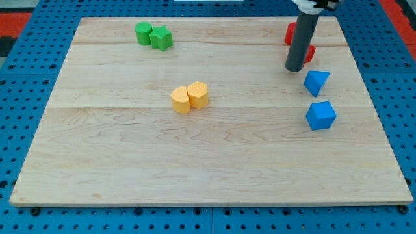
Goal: Slide the red star along with red circle slightly up
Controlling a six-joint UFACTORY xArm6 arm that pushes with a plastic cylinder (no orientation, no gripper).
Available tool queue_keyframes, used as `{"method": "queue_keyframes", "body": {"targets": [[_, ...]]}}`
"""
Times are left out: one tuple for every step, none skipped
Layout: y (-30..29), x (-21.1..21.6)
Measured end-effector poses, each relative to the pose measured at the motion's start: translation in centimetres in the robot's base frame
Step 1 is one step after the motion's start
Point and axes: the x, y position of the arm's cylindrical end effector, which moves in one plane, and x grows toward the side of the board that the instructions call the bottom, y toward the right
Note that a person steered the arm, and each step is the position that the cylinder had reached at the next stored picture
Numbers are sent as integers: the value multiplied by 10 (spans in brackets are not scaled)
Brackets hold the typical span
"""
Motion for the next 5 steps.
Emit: {"method": "queue_keyframes", "body": {"targets": [[8,0],[27,-5],[29,-23],[26,-46],[22,-61]]}}
